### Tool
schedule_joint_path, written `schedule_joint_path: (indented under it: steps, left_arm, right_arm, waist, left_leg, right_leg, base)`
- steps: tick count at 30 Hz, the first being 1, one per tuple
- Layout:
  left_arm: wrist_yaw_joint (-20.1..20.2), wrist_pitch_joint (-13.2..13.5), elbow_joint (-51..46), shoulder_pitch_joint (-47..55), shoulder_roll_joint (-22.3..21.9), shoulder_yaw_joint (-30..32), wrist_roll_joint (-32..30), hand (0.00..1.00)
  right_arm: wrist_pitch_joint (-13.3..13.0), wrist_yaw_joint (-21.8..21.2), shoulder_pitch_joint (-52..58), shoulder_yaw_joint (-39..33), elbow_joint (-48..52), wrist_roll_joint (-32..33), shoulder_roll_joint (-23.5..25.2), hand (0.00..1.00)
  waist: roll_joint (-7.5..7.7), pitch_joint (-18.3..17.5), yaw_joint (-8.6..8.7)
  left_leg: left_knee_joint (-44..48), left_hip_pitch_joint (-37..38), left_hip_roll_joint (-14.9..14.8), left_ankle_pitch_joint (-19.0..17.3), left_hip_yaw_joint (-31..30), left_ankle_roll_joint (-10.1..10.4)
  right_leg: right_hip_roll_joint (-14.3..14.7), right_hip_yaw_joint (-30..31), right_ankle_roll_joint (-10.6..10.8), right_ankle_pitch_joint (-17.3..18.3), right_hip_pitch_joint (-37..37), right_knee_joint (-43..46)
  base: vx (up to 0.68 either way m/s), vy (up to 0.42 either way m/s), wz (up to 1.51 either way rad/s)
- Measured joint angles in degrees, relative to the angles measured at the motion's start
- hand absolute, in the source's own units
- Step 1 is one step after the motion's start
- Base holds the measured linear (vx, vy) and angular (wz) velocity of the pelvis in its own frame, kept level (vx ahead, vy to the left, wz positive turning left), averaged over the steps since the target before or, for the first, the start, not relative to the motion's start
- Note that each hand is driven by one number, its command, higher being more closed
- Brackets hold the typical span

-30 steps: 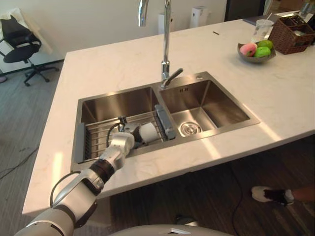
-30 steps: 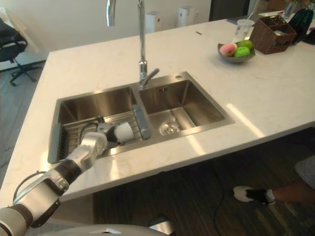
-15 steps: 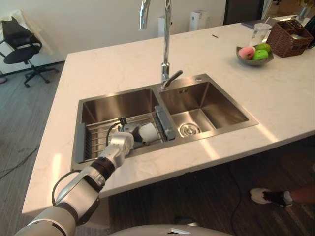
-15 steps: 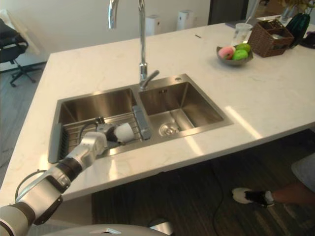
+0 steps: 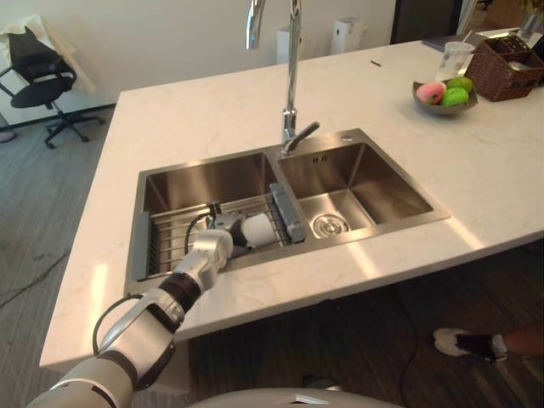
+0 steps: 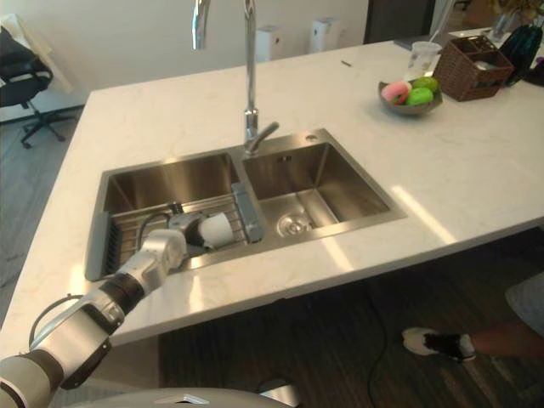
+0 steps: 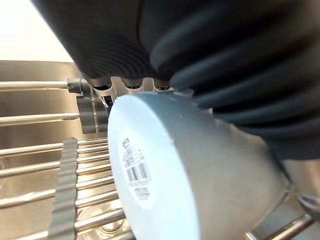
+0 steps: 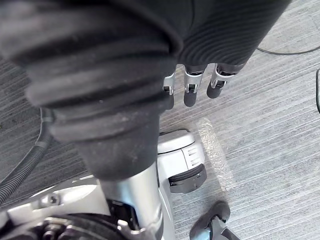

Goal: Walk over to the sink, pick up the cup, carry it to the dishwasher, place the cup inside the dishwasher, then close the dishwasher door

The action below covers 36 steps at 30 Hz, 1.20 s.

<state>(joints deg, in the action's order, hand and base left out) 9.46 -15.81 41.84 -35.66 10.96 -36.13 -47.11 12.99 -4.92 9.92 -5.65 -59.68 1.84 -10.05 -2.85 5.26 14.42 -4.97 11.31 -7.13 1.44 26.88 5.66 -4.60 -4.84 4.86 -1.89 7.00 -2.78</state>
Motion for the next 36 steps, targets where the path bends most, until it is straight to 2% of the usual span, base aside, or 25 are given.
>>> schedule_joint_path:
  steps: [5,9,17,20,25,29,31,36]
  left_arm:
    - [3.35,-1.75,-0.01,-0.53,-0.32,0.0,-3.25,1.0]
    - [3.59,-1.84,0.01,-0.58,-0.3,-0.04,-3.76,1.0]
    - [3.26,1.71,0.44,-0.68,0.67,-0.05,-3.41,1.0]
    - [0.05,4.77,1.78,-0.62,1.59,-0.19,-0.16,1.0]
    - [-5.43,8.12,1.78,0.5,3.17,-0.38,5.65,1.0]
    - [-7.01,10.99,0.91,0.93,4.03,-0.34,11.09,1.0]
    - [-8.5,12.54,-0.27,1.63,5.02,-0.19,15.69,1.0]
    - [-12.4,14.72,-2.52,3.34,6.04,0.73,23.29,1.0]
  right_arm:
    - [0.95,-0.1,0.0,0.05,0.01,0.0,0.04,0.0]
    - [1.01,-0.35,-0.01,0.43,0.11,-0.01,-0.01,0.0]
    - [1.08,-0.68,0.1,0.42,0.1,-0.08,-0.06,0.0]
    - [0.96,-0.74,0.1,0.42,0.09,-0.08,-0.08,0.0]
    - [0.28,-0.75,0.18,0.4,0.05,-0.04,-0.16,0.0]
    - [-0.8,-0.75,0.15,0.4,-0.3,0.03,-0.34,0.0]
    - [-1.27,-0.74,0.11,0.4,-0.45,0.09,-0.43,0.0]
    - [-1.94,-0.74,-0.54,0.41,-2.03,0.65,-0.44,0.0]
  waist:
    - [0.24,-0.16,-0.5]
    - [0.29,-0.18,-0.63]
    - [0.28,-0.18,-1.16]
    - [0.24,-0.16,-1.16]
    - [0.01,-0.04,-1.13]
    - [-0.38,0.01,-0.91]
    - [-0.56,0.01,-0.64]
    - [-0.36,0.22,-0.6]
  left_leg:
    - [0.0,0.14,-0.02,0.0,0.03,0.0]
    - [0.0,0.27,-0.05,-0.06,0.42,0.08]
    - [0.0,0.5,-0.09,-0.18,0.82,0.19]
    - [0.0,0.5,-0.09,-0.18,0.84,0.19]
    - [0.0,0.43,-0.07,-0.18,0.65,0.18]
    - [0.0,0.45,0.0,-0.19,0.03,0.17]
    - [0.01,0.43,0.0,-0.17,-0.4,0.15]
    - [0.01,0.56,0.01,-0.18,-1.56,0.15]
  right_leg:
    - [0.0,0.14,0.15,0.12,-0.01,0.23]
    - [0.05,0.64,0.22,0.16,-0.19,0.36]
    - [0.1,1.01,0.19,0.18,-0.26,0.49]
    - [0.11,1.03,0.18,0.18,-0.26,0.49]
    - [0.1,0.87,0.1,0.25,-0.24,0.49]
    - [0.04,0.25,0.11,0.42,-0.05,0.49]
    - [0.02,-0.56,0.09,0.43,0.1,0.48]
    - [-0.04,-1.81,-0.01,0.68,1.02,0.18]
  base:
    - [0.0,0.0,0.0]
    - [0.0,0.0,-0.05]
    - [0.0,0.0,-0.02]
    - [0.0,0.0,0.0]
    - [0.0,0.0,0.01]
    - [0.0,0.0,0.08]
    - [0.01,-0.012,0.11]
    - [0.0,-0.023,0.12]
